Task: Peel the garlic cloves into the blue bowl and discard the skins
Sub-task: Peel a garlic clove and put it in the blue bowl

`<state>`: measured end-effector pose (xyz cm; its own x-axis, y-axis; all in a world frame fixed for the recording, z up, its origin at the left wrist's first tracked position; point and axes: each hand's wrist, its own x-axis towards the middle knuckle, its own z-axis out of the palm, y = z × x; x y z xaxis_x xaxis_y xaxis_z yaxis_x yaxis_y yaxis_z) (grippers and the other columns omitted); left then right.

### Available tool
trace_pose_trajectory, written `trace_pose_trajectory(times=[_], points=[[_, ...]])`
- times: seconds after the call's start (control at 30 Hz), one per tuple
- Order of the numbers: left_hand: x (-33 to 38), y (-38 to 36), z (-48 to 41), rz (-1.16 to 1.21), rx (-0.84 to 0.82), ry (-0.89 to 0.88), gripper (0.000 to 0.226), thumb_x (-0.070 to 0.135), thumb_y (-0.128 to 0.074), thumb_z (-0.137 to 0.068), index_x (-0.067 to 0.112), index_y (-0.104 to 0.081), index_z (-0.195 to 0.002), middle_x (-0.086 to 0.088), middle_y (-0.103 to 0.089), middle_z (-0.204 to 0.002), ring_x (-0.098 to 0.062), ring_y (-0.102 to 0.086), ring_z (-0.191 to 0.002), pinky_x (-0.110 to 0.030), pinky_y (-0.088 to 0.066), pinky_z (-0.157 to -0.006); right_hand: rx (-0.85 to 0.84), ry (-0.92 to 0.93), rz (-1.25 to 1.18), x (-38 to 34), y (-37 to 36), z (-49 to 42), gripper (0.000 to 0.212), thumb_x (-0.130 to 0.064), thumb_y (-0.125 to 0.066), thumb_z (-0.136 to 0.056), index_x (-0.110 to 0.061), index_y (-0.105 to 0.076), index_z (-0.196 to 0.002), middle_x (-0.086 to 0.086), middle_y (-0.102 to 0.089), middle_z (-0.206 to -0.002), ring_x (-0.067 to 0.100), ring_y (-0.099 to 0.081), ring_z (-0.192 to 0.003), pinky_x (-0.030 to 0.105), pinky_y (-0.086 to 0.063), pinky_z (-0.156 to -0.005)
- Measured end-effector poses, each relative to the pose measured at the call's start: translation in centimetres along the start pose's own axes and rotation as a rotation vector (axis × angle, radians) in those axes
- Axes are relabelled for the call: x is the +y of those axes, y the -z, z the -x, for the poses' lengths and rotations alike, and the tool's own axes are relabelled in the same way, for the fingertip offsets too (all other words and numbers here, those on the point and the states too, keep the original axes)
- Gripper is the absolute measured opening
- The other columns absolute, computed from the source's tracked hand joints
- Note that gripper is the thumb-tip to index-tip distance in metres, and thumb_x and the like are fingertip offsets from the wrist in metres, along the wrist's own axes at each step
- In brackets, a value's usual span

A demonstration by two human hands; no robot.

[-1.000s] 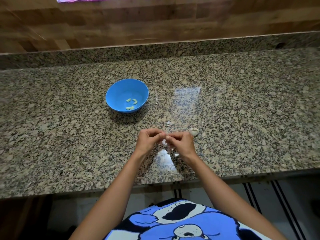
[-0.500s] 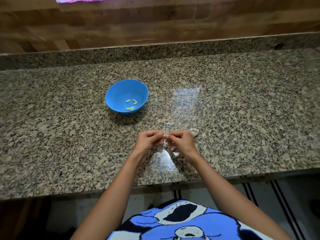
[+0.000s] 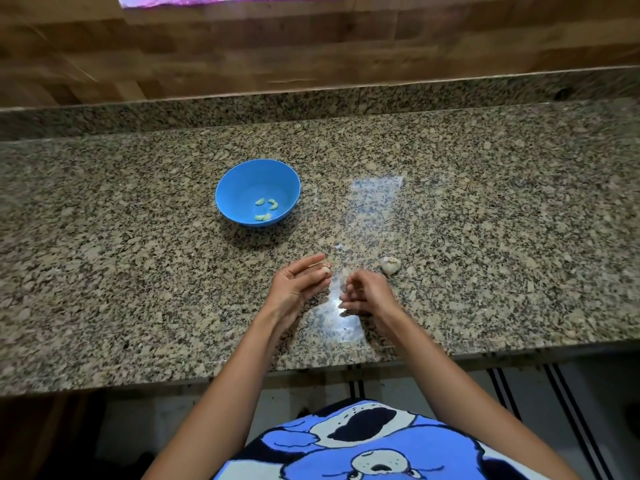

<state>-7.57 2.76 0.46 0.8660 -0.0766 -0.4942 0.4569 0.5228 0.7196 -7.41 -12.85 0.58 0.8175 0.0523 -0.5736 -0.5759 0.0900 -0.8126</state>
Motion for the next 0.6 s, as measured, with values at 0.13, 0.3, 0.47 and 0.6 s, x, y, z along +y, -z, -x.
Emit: trace_pose_trajectory(times=[0.13, 0.3, 0.47, 0.6], points=[[0.0, 0.0, 0.0, -0.141, -0.003, -0.03, 0.046, -0.007, -0.068, -0.068, 0.004, -0.064, -0.112, -0.018, -0.069, -0.105, -0.029, -0.069, -0.094, -0.031, -0.058, -0.078, 0.074, 0.213, 0.432, 0.9, 0.4, -0.4, 0.025, -0.024, -0.053, -0.093, -0.007, -0.063, -0.078, 0.006, -0.063, -0.068, 0.018, -0.057, -0.057, 0.026, -0.048, -0.053], [-0.5, -0.3, -0.2, -0.333, 0.017, -0.125, 0.039, -0.007, -0.065, -0.079, 0.009, -0.063, -0.115, -0.009, -0.072, -0.103, -0.023, -0.069, -0.093, -0.03, -0.057, -0.08, 0.121, 0.268, 0.429, 0.7, -0.3, -0.2, 0.022, -0.015, -0.058, -0.09, -0.019, -0.063, -0.111, 0.002, -0.068, -0.087, 0.019, -0.059, -0.066, 0.031, -0.052, -0.063], [-1.1, 1.5, -1.2, -0.724, 0.229, -0.31, 0.041, -0.001, -0.064, -0.084, 0.016, -0.061, -0.121, -0.006, -0.07, -0.106, -0.015, -0.068, -0.092, -0.03, -0.058, -0.08, 0.171, 0.29, 0.407, 0.7, -0.3, -0.1, 0.031, -0.016, -0.056, -0.091, -0.02, -0.058, -0.121, 0.003, -0.067, -0.089, 0.026, -0.056, -0.065, 0.039, -0.053, -0.064], [-0.3, 3.7, -1.1, -0.923, 0.423, -0.434, 0.041, 0.004, -0.062, -0.087, 0.016, -0.058, -0.126, -0.002, -0.068, -0.111, -0.008, -0.065, -0.093, -0.013, -0.053, -0.069, 0.217, 0.255, 0.356, 0.9, 0.7, 0.0, 0.029, -0.012, -0.055, -0.091, -0.016, -0.06, -0.119, 0.0, -0.066, -0.093, 0.031, -0.059, -0.071, 0.043, -0.054, -0.073]])
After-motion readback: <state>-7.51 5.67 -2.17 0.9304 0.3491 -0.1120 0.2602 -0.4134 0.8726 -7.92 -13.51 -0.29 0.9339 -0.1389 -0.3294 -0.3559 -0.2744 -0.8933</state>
